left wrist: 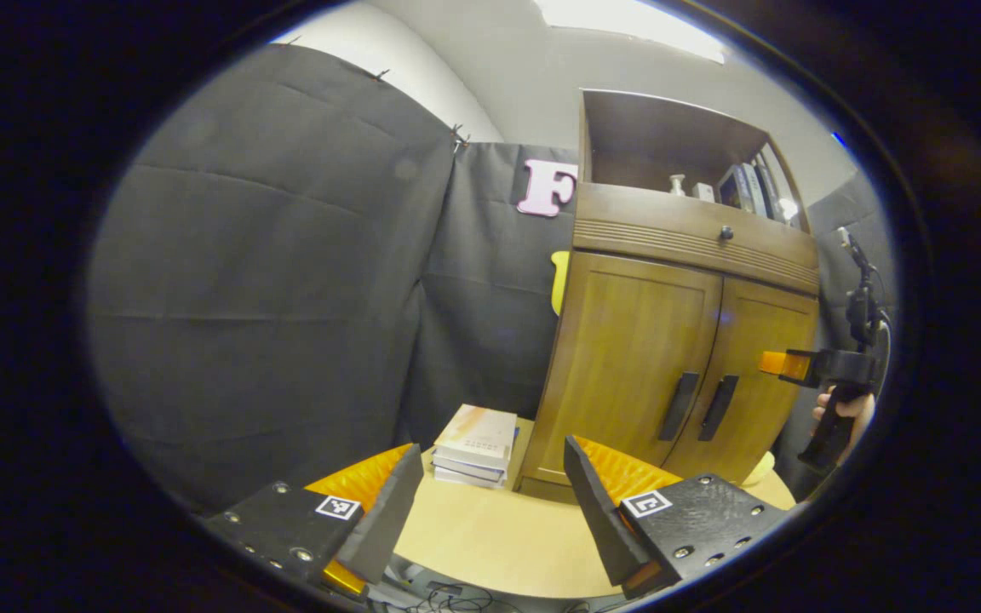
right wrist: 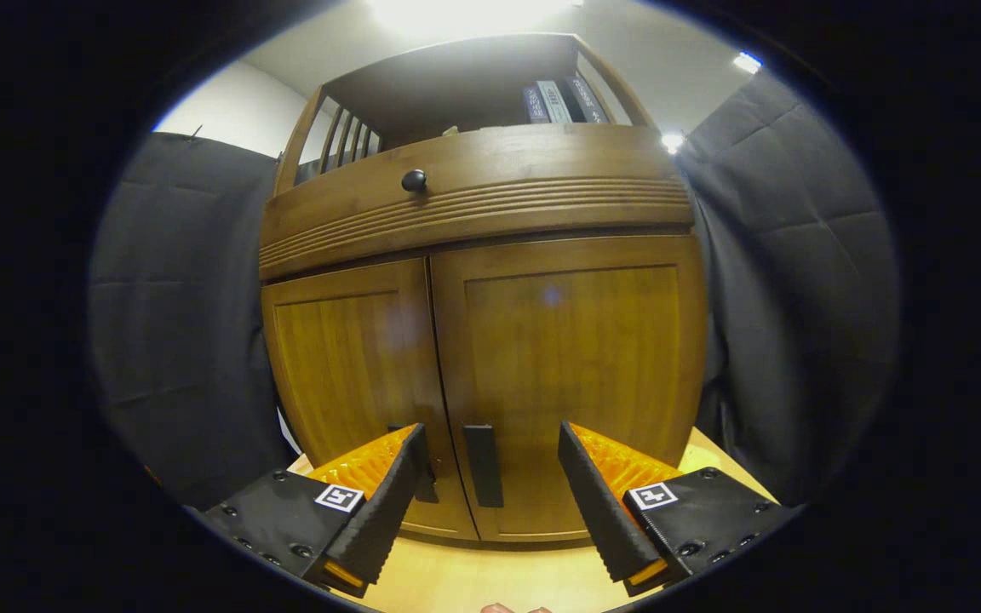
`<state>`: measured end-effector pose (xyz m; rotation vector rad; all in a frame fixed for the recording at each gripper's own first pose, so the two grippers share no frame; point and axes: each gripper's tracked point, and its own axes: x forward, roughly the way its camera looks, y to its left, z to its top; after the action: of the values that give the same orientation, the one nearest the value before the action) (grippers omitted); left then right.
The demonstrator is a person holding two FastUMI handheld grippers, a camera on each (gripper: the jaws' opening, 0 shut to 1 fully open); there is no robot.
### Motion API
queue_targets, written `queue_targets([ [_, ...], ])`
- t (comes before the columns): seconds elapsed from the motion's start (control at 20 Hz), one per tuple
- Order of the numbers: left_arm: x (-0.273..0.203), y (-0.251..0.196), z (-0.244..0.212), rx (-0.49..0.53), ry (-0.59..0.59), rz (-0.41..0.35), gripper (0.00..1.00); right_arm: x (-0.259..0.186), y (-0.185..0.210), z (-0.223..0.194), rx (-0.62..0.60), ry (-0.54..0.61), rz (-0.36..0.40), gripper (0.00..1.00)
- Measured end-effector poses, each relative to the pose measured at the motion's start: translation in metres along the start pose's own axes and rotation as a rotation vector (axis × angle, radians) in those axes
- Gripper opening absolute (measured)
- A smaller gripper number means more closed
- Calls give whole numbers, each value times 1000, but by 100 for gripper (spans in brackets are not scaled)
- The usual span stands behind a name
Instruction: Open the right door of the double-door shoe cabinet with the right hand, and open the left door with the left hand.
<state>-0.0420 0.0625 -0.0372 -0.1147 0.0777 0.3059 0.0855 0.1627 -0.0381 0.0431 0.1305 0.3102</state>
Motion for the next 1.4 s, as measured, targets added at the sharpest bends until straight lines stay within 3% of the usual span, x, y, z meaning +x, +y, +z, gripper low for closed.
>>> queue_targets([
  [0.25, 2, 22, 0, 56, -1, 92, 96, 39, 7, -16, 1, 41, 11, 97],
  [0.3, 2, 20, -2, 61, 3, 100, 96, 45, 7, -21, -7, 50, 9, 92],
  [0.4, 3, 22, -4, 75, 15, 122, 95, 59, 5, -31, -26, 63, -1, 92],
  [0.5, 3, 22, -3, 106, 8, 145, 96, 70, 2, -41, -53, 69, -17, 97],
  [0.55, 4, 20, -1, 124, 1, 152, 96, 74, 2, -45, -67, 78, -16, 92],
  [0.7, 4, 9, 0, 146, 2, 146, 96, 88, 5, -62, -91, 111, -8, 98],
  [0.85, 17, -3, -11, 145, 16, 146, 96, 96, 5, -69, -99, 114, -17, 98],
  [0.9, 18, -4, -11, 141, 16, 143, 96, 100, 5, -72, -102, 118, -24, 93],
  [1.05, 16, -6, -11, 140, 16, 144, 96, 105, 4, -78, -99, 140, -30, 97],
  [1.1, 13, -5, -13, 145, 17, 148, 96, 104, 5, -78, -93, 150, -22, 92],
  [1.4, 7, 4, -23, 135, 36, 163, 96, 110, 2, -82, -67, 152, -44, 36],
])
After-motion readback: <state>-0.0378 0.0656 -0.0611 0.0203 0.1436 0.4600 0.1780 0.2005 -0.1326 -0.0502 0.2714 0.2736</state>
